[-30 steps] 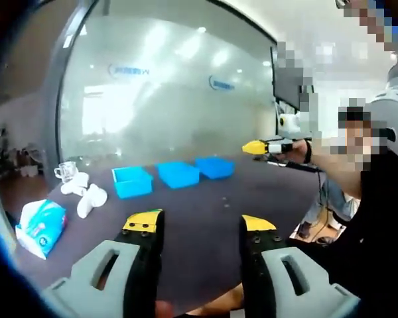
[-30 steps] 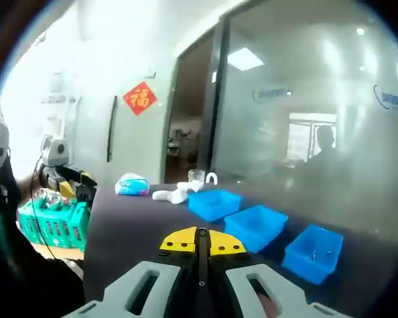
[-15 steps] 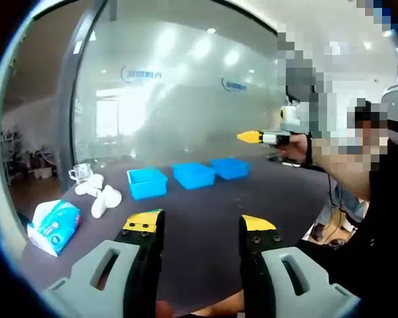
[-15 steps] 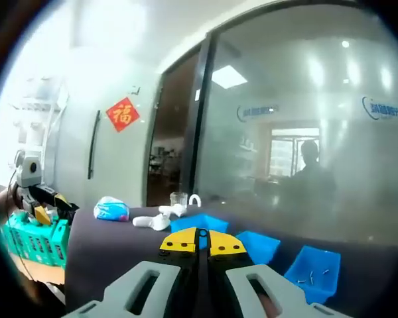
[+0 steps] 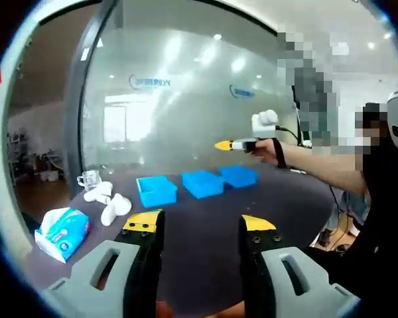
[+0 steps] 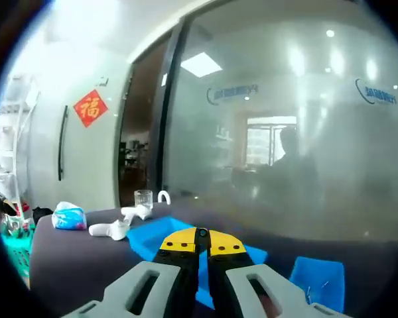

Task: Sort the screws, nuts, and washers into the corresponding bins

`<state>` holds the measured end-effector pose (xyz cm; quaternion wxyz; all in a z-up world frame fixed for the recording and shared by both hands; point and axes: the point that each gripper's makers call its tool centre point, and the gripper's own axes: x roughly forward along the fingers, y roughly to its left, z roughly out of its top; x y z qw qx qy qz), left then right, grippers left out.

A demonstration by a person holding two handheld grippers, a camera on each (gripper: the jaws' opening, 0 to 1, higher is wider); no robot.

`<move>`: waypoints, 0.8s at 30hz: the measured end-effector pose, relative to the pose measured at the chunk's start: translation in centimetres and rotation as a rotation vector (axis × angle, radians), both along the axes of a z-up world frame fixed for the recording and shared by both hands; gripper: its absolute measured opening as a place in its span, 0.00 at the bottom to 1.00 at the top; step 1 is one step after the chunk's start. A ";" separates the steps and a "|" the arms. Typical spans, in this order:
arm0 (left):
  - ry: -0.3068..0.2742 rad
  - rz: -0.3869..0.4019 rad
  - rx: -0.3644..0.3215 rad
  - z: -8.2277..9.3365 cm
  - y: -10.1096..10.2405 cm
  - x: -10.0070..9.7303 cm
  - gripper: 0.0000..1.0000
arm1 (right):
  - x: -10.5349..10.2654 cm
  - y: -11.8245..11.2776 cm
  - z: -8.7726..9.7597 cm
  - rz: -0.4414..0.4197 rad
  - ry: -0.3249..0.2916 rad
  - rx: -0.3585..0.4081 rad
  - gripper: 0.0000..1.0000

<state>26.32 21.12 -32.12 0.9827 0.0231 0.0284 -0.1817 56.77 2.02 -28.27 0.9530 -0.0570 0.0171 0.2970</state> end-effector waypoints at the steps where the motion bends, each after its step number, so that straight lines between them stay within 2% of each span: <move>1: 0.000 -0.001 0.000 0.1 0.0 0.0 0.43 | 0.7 0.4 -0.4 -0.003 0.013 -0.017 0.02; 5: -0.005 -0.007 -0.008 0.3 -0.2 0.1 0.43 | 2.8 1.0 -2.0 -0.021 0.078 -0.069 0.02; 7: -0.006 -0.009 -0.011 0.4 -0.3 0.1 0.43 | 3.7 1.4 -2.3 -0.022 0.087 -0.075 0.02; 8: -0.006 -0.009 -0.011 0.5 -0.3 0.1 0.43 | 4.1 1.6 -2.7 -0.027 0.109 -0.070 0.02; 13: -0.004 -0.009 -0.008 0.5 -0.4 0.1 0.43 | 5.3 2.4 -3.2 -0.038 0.124 -0.065 0.02; 16: -0.006 -0.009 -0.010 0.7 -0.3 0.0 0.43 | 5.6 2.4 -3.5 -0.048 0.139 -0.038 0.05; 19: -0.008 -0.006 -0.012 0.7 -0.2 -0.1 0.43 | 5.8 2.2 -3.6 -0.068 0.143 -0.018 0.27; 24: -0.003 -0.008 -0.020 0.6 -0.2 -0.1 0.43 | 4.8 1.9 -3.6 -0.062 0.136 -0.016 0.28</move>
